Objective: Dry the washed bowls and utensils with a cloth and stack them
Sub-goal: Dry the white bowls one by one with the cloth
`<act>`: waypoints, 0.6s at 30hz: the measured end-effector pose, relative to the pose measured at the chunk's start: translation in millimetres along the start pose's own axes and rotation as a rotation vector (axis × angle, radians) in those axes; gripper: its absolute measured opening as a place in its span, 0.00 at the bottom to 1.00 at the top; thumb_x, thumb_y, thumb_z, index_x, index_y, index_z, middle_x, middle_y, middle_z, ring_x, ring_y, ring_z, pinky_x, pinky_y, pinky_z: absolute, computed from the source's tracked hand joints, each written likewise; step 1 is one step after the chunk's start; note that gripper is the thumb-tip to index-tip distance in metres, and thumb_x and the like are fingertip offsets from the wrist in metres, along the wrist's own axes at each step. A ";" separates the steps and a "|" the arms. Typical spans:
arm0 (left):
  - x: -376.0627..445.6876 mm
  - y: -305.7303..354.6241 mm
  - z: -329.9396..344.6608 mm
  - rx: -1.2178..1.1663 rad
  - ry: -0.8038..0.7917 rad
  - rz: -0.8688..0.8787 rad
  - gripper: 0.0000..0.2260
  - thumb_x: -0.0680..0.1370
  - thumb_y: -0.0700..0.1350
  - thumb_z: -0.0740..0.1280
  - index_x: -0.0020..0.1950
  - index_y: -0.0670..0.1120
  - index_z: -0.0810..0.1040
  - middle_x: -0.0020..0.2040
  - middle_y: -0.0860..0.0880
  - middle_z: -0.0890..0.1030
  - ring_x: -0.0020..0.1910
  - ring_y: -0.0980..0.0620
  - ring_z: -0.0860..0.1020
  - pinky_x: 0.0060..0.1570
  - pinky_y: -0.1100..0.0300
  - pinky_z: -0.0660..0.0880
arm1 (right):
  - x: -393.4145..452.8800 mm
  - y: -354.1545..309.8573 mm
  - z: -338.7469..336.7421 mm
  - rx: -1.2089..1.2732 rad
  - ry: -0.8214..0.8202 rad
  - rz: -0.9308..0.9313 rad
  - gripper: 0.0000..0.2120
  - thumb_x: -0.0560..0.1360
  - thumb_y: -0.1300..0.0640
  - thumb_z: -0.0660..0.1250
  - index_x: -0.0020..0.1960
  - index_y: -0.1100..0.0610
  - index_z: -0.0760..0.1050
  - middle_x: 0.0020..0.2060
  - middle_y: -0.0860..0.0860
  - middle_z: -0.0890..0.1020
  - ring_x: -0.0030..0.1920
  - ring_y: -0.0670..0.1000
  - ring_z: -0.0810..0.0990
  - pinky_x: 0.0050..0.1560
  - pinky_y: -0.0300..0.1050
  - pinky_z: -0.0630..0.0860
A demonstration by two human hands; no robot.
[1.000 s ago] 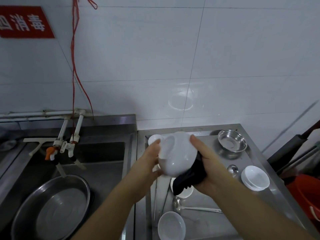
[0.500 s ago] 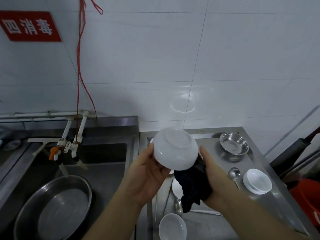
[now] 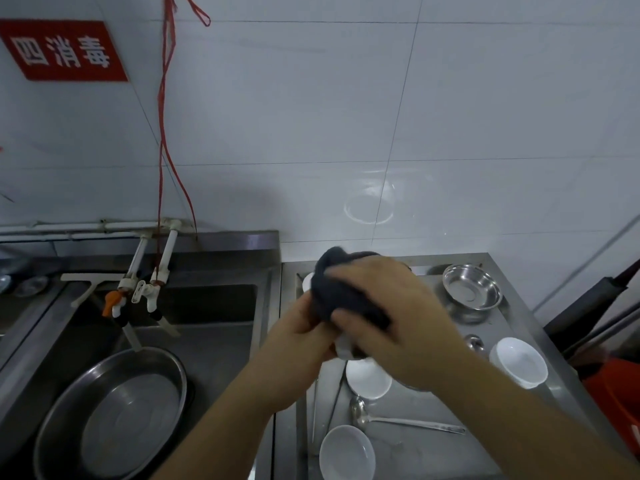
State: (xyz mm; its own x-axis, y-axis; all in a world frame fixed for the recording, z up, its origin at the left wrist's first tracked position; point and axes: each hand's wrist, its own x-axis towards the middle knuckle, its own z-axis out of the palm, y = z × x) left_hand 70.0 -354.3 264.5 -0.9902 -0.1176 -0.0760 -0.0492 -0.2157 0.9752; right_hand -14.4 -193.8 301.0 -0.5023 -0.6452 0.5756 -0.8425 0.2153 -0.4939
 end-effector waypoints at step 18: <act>-5.6 5.8 11.8 0.227 -0.157 0.152 0.11 0.79 0.55 0.68 0.57 0.51 0.78 0.52 0.49 0.83 0.53 0.48 0.82 0.55 0.51 0.81 | -3.3 21.5 6.4 1.247 0.224 1.124 0.26 0.80 0.40 0.66 0.63 0.61 0.82 0.51 0.60 0.85 0.47 0.58 0.85 0.44 0.51 0.81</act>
State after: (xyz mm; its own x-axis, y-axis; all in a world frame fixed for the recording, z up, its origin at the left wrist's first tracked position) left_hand 73.7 -343.4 273.0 -0.9957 0.0227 0.0903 0.0907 0.0175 0.9957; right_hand -29.6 -191.7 284.4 -0.8101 -0.4539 -0.3711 0.5237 -0.2757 -0.8060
